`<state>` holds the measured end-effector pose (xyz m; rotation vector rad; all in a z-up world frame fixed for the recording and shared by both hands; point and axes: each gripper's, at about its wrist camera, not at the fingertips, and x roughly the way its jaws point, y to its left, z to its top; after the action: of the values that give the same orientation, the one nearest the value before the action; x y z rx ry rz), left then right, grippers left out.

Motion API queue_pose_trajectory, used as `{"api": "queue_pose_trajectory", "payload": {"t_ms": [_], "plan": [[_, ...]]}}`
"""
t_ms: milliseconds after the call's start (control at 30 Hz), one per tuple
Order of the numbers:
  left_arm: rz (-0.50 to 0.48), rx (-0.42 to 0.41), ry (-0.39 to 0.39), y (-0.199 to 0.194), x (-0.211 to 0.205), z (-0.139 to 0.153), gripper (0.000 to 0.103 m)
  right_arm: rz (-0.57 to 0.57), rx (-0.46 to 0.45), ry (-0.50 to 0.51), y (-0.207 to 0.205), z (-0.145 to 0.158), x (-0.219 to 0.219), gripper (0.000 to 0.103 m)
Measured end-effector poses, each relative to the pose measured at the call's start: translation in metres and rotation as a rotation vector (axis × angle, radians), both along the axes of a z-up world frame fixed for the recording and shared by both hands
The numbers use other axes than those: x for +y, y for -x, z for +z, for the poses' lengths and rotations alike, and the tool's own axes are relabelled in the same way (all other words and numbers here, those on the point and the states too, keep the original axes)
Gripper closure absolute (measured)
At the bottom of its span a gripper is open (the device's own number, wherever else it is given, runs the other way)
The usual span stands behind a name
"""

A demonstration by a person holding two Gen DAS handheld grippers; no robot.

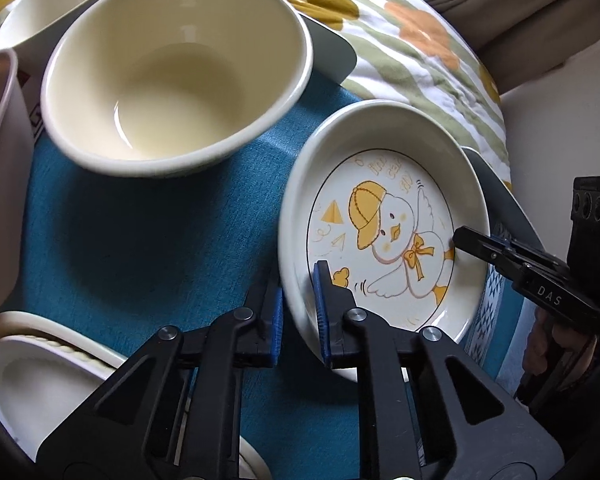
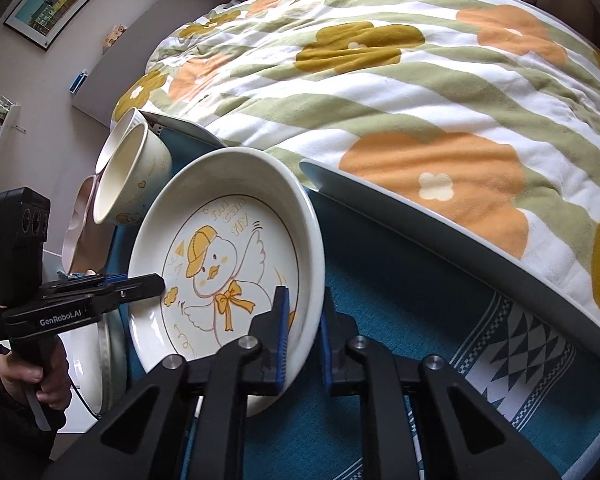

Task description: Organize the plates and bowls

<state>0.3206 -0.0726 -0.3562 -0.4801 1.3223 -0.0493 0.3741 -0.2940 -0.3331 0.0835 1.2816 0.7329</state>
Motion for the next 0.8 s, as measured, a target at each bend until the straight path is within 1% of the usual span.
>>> {"api": "queue_pose_trajectory", "payload": {"t_ms": [67,167,433,600,700,800], "plan": [[0.0,-0.001,-0.011,0.0,-0.001,0.001,0.091,-0.013,0.015,-0.011,-0.001,-0.001,-0.001,0.093],[-0.01,-0.009,-0.037,0.001,-0.005,0.002,0.091,-0.011,0.003,0.005,0.001,0.001,0.001,0.093],[-0.031,-0.017,-0.071,0.002,-0.011,0.01,0.09,-0.032,-0.025,0.007,0.013,0.009,-0.002,0.093],[-0.059,-0.064,-0.083,0.01,-0.016,0.034,0.091,-0.059,-0.069,0.002,0.023,0.029,-0.008,0.093],[-0.066,-0.095,-0.09,0.016,-0.015,0.056,0.091,-0.072,-0.11,0.005,0.036,0.05,-0.009,0.093],[-0.085,-0.149,-0.098,0.027,-0.013,0.083,0.091,-0.099,-0.147,-0.007,0.051,0.074,-0.01,0.093]]}}
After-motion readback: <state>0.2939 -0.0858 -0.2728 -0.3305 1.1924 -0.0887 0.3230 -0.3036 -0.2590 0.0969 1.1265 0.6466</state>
